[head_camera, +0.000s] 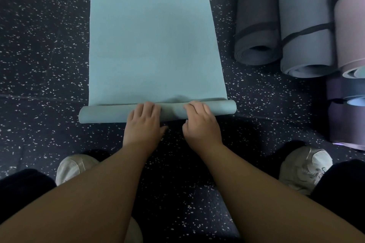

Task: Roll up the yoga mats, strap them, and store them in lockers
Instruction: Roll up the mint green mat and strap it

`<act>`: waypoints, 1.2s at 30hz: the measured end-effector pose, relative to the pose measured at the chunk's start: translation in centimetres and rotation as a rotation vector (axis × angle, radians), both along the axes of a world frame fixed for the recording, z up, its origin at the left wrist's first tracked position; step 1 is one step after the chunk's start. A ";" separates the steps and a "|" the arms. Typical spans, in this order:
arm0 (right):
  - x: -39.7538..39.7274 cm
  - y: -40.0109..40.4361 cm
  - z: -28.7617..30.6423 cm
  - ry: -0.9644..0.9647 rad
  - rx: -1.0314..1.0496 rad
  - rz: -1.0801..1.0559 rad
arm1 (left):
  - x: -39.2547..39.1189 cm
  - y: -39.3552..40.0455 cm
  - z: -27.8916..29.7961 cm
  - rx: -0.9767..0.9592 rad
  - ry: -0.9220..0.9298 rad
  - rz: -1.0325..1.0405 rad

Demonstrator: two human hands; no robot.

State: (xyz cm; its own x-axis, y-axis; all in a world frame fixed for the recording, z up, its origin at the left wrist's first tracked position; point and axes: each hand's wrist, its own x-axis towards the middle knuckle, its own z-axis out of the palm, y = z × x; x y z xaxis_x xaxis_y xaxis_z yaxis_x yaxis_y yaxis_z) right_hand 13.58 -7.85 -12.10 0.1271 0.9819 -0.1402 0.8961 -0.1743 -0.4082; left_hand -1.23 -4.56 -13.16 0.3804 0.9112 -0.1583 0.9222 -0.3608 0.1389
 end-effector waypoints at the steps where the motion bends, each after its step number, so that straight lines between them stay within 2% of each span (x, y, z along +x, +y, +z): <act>1: 0.0 0.0 0.2 0.018 0.003 0.009 | 0.1 0.0 0.1 -0.015 -0.007 0.000; 5: 0.3 -0.2 0.4 0.044 -0.080 0.019 | 0.1 0.2 0.1 -0.058 0.015 -0.025; 12: 0.9 -1.2 -0.4 -0.063 -0.070 0.019 | 0.0 1.0 0.3 -0.167 0.092 -0.034; 14: 1.0 -0.9 0.0 -0.066 -0.116 0.046 | 0.0 1.6 0.4 -0.192 0.085 -0.031; 18: 1.1 0.2 0.1 -0.137 -0.382 0.104 | 0.4 3.0 0.5 -0.240 0.057 0.002; 20: 0.9 0.7 0.5 -0.136 -0.417 0.097 | 0.6 3.4 0.7 -0.249 0.063 0.013; 24: 0.9 0.8 0.7 -0.114 -0.323 0.076 | 0.7 3.8 0.9 -0.178 0.035 0.024; 27: 0.8 0.0 0.3 -0.113 -0.043 0.047 | 0.4 3.8 1.0 -0.113 0.000 0.007; 29: 0.8 -0.4 -0.4 -0.122 0.111 0.031 | 0.1 3.7 1.2 -0.150 -0.017 -0.007; 32: 0.6 -0.9 -0.5 -0.196 0.152 0.030 | -0.4 3.1 1.3 -0.254 0.016 -0.061; 36: -0.3 -2.0 -0.9 -0.229 0.077 0.017 | -1.0 2.4 1.6 -0.348 0.041 -0.099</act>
State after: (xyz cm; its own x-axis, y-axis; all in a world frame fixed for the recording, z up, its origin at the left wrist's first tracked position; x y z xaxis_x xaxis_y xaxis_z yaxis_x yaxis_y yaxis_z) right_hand 13.29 -9.84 -12.96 0.1308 0.9908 -0.0340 0.9693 -0.1350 -0.2054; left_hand -2.26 -2.19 -11.56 0.4510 0.7591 -0.4695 0.8925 -0.3865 0.2324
